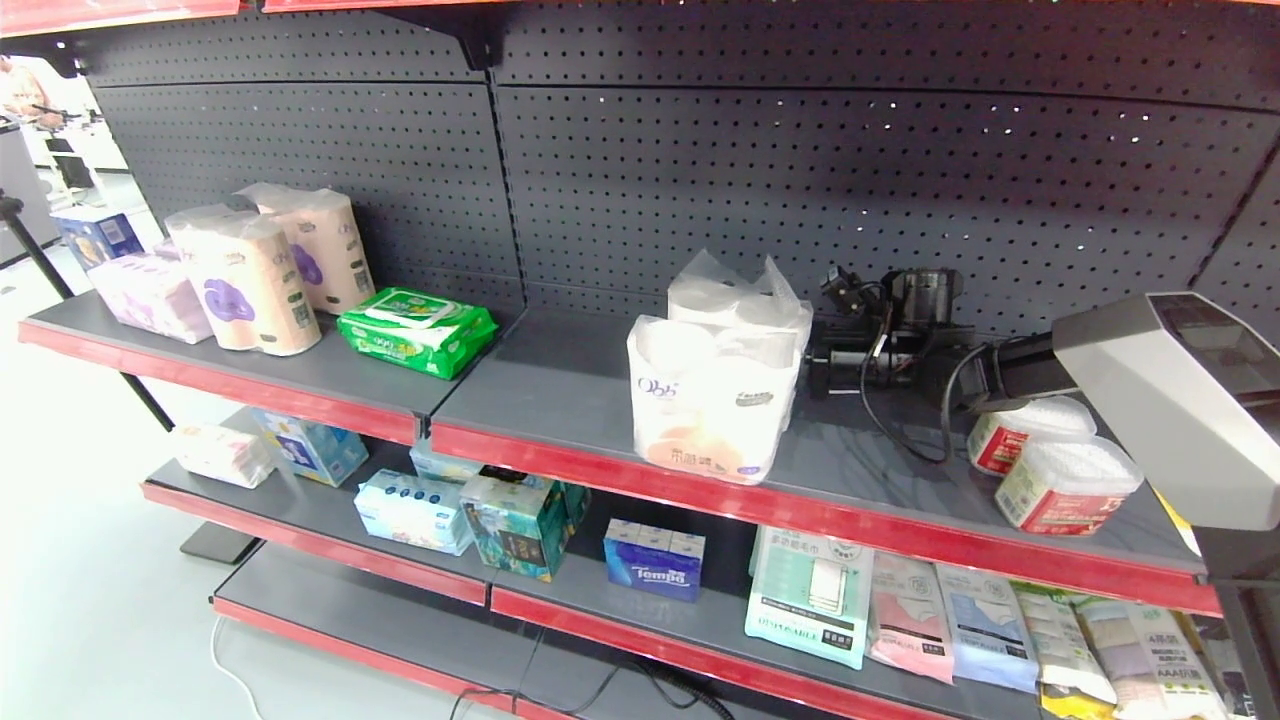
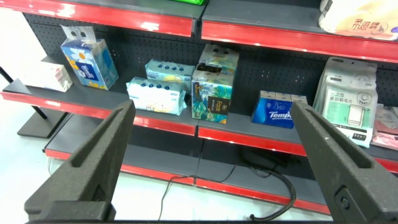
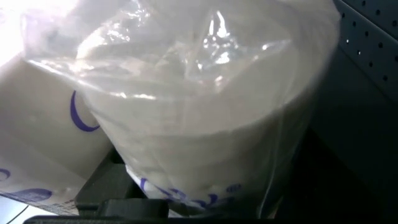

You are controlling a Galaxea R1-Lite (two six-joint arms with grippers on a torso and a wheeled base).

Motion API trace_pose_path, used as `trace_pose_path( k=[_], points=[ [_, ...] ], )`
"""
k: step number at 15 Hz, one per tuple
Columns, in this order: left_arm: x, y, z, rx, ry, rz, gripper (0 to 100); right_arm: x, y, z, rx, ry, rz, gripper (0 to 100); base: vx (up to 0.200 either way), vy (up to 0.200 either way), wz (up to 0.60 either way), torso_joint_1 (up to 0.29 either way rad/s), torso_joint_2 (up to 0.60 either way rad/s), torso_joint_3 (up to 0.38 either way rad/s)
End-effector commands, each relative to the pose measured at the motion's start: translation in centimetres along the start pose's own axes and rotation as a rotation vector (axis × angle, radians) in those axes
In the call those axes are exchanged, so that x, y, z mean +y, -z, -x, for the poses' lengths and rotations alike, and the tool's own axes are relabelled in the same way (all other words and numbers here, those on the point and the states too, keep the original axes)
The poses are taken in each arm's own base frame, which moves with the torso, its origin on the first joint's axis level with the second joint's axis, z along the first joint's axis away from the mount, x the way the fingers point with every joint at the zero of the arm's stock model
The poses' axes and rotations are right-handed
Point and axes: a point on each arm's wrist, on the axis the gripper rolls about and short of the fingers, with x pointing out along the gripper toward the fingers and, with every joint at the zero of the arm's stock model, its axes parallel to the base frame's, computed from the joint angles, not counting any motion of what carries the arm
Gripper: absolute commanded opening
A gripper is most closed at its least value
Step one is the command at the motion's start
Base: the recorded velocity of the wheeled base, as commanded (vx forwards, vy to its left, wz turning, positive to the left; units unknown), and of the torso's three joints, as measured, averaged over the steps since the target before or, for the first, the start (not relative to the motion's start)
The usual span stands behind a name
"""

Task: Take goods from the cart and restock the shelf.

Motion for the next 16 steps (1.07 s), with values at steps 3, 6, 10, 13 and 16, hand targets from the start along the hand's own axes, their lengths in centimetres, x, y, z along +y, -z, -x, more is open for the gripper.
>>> trace_pose_path(
  k=[3, 6, 10, 13, 16],
  points=[
    [0.0, 0.0, 0.0, 0.002, 0.0, 0.0, 100, -0.1, 0.1, 0.2, 0.001, 0.002, 0.0, 0, 0.0, 0.0, 0.0, 0.0, 0.0, 0.0],
    [0.0, 0.0, 0.0, 0.0, 0.0, 0.0, 100, -0.1, 0.2, 0.2, 0.003, 0.003, -0.002, 100, 0.0, 0.0, 0.0, 0.0, 0.0, 0.0],
    [0.0, 0.0, 0.0, 0.002, 0.0, 0.0, 100, -0.1, -0.3, 0.6, -0.002, 0.013, 0.005, 100, 0.0, 0.0, 0.0, 0.0, 0.0, 0.0],
    [0.0, 0.0, 0.0, 0.0, 0.0, 0.0, 100, 0.2, -1.7, 1.5, -0.014, 0.027, 0.026, 100, 0.0, 0.0, 0.0, 0.0, 0.0, 0.0],
    [0.0, 0.0, 0.0, 0.0, 0.0, 0.0, 100, 0.8, -2.8, 2.3, -0.02, 0.035, 0.038, 100, 0.0, 0.0, 0.0, 0.0, 0.0, 0.0]
  ],
)
